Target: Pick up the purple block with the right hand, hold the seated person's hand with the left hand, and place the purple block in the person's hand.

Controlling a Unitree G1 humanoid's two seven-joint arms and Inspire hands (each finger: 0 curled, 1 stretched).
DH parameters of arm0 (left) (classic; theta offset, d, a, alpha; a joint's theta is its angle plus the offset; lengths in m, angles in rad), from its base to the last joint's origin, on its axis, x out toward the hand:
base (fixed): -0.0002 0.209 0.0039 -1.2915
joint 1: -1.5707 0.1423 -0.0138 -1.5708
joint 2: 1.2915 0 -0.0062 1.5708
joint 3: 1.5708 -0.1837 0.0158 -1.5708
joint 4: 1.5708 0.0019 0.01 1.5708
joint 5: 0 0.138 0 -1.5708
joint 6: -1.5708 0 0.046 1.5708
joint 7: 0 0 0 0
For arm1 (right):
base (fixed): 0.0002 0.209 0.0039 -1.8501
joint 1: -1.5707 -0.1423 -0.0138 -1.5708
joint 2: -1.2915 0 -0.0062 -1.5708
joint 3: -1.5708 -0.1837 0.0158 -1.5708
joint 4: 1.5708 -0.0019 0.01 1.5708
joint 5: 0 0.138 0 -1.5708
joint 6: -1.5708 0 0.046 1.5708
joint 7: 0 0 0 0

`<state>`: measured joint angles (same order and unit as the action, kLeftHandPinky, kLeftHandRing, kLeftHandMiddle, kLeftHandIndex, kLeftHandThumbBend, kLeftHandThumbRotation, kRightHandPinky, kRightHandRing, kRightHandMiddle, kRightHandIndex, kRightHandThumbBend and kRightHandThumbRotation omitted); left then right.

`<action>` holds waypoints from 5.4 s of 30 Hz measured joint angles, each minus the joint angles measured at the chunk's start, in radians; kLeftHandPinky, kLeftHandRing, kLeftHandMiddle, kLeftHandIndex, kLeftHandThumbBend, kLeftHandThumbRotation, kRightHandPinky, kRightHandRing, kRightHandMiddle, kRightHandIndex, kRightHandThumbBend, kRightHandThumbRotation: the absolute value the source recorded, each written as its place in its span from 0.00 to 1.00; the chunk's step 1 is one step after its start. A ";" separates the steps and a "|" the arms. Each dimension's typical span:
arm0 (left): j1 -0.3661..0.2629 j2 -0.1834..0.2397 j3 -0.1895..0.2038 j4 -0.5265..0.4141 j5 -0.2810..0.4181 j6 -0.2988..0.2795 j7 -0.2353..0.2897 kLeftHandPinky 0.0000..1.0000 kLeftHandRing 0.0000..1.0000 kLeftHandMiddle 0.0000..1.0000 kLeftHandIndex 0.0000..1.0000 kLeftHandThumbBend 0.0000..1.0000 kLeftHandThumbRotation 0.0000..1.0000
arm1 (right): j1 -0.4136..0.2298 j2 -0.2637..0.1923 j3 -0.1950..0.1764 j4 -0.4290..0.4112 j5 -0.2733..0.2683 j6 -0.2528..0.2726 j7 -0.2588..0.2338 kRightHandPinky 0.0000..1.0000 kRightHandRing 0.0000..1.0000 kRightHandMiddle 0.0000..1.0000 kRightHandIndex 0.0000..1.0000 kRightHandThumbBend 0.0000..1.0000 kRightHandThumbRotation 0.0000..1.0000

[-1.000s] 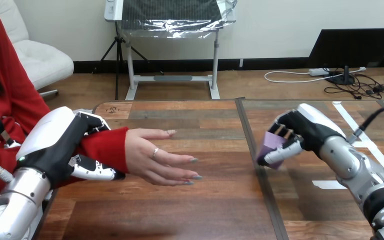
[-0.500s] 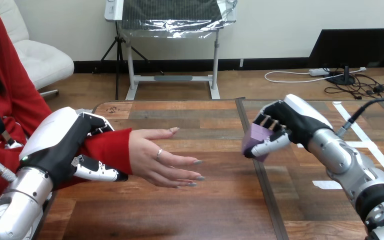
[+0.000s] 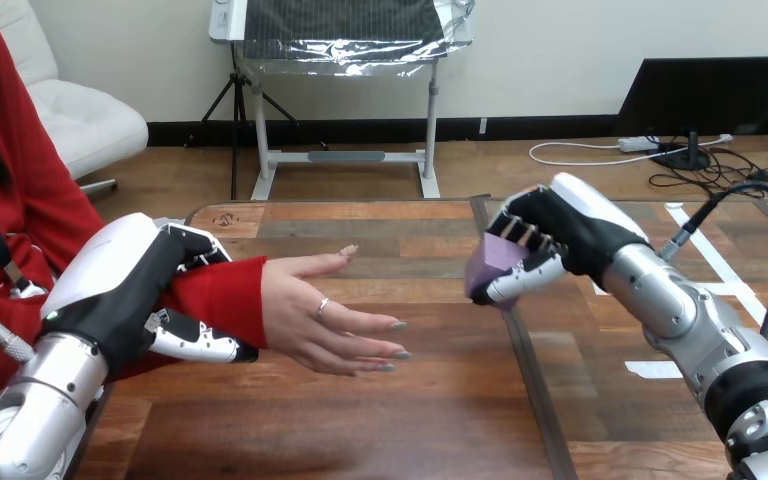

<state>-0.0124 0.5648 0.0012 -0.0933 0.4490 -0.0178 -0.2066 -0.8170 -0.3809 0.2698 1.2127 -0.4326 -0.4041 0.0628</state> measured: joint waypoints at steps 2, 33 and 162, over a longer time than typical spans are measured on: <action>-0.001 0.000 0.000 0.000 0.000 0.000 0.000 0.32 0.38 0.45 0.45 0.85 0.00 | 0.000 0.000 0.000 -0.007 0.003 -0.007 0.004 0.37 0.40 0.46 0.48 0.70 0.00; -0.041 -0.026 -0.007 0.001 0.001 -0.009 0.001 0.32 0.38 0.45 0.46 0.80 0.00 | 0.003 0.035 -0.001 -0.164 0.077 -0.066 0.115 0.38 0.41 0.46 0.48 0.68 0.00; -0.092 -0.068 -0.039 0.018 0.071 -0.060 0.014 0.54 0.64 0.68 0.69 0.80 0.35 | 0.176 0.058 -0.010 -0.580 0.163 0.014 0.318 0.50 0.54 0.57 0.58 0.72 0.83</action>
<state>-0.1049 0.4966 -0.0383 -0.0757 0.5198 -0.0780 -0.1922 -0.6406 -0.3227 0.2600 0.6330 -0.2693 -0.3905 0.3808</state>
